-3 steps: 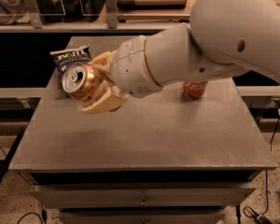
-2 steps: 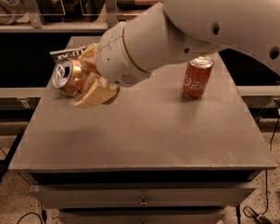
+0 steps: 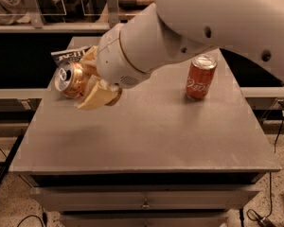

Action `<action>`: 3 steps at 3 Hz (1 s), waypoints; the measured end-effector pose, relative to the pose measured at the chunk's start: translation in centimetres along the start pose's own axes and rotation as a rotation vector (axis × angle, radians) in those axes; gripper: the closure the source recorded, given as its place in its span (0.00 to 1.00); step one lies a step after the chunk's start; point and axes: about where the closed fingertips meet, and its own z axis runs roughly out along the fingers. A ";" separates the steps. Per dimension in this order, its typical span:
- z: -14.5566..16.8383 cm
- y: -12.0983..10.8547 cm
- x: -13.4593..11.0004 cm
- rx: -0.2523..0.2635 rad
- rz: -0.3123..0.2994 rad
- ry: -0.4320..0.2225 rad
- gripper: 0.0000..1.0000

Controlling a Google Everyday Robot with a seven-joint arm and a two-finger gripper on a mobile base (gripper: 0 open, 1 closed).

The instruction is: Knock orange can over

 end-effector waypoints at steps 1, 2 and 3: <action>0.7 -0.3 0.3 -0.027 -0.077 0.058 1.00; 1.7 -1.2 1.5 -0.088 -0.203 0.144 1.00; 2.2 -2.0 2.8 -0.139 -0.284 0.201 1.00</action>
Offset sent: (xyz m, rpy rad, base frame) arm 0.0434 -0.0036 -0.0290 -0.3842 -0.1587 0.2172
